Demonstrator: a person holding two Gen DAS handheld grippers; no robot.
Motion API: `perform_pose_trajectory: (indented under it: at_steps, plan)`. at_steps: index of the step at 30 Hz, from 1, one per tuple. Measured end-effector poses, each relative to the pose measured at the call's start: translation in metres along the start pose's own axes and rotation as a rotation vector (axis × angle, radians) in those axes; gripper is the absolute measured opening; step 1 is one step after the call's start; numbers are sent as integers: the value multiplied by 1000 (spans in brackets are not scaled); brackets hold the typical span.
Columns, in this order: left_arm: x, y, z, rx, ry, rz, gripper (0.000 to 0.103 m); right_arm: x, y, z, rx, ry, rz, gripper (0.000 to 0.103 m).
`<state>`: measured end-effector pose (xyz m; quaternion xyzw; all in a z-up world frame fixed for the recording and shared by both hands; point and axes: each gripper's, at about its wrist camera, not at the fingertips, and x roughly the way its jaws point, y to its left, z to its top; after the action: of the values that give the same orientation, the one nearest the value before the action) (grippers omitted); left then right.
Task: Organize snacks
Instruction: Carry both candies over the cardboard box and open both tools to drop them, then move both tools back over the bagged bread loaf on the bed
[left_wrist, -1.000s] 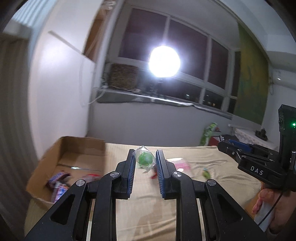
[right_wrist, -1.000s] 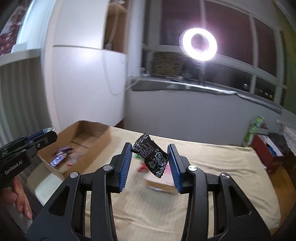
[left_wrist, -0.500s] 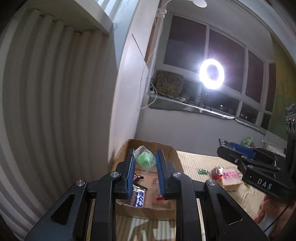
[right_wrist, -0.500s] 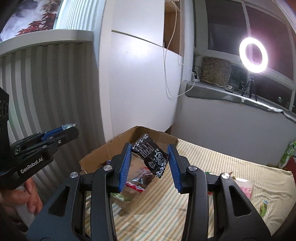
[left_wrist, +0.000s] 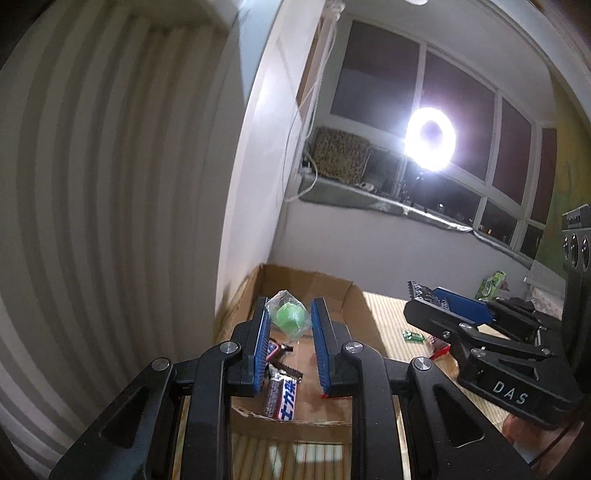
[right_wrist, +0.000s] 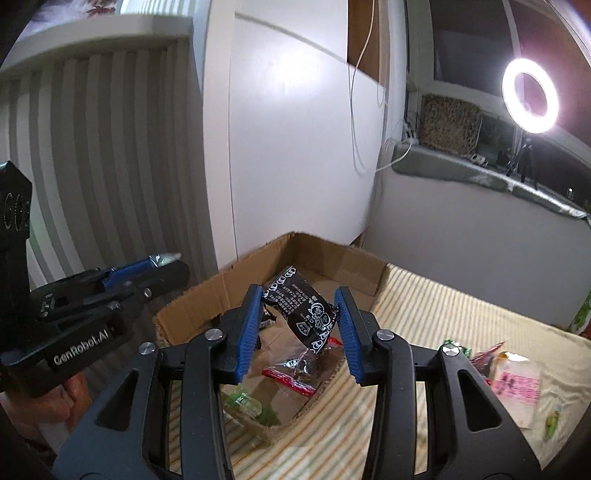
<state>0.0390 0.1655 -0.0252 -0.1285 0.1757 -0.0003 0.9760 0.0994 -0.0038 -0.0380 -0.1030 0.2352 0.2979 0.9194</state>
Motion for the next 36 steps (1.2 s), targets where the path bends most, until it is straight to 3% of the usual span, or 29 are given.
perform_pose_trajectory:
  at_steps: [1, 2, 4, 6, 16, 25, 31, 36]
  plan:
    - [5, 1, -2, -7, 21, -6, 23, 5, -1, -2, 3, 13, 3, 63]
    - [12, 2, -5, -13, 45, -9, 33, 12, -2, -5, 6, 26, -7, 67]
    - [24, 3, -10, -19, 87, 16, 57, 18, -6, -10, 11, 33, -12, 72]
    - [26, 9, -14, -40, 83, 40, 64, 20, -11, -12, 20, 35, -20, 72]
    - [11, 22, -10, -76, 63, 54, 66, 9, -12, -11, 21, 13, -25, 72]
    - [0, 10, -9, -44, 41, 66, 68, -12, -9, -10, 22, -28, -14, 73]
    - [4, -7, -5, -12, 34, 60, 68, -36, -36, -21, 67, -56, -48, 73]
    - [10, -45, -6, 45, 35, 21, 72, -72, -78, -43, 140, -73, -117, 73]
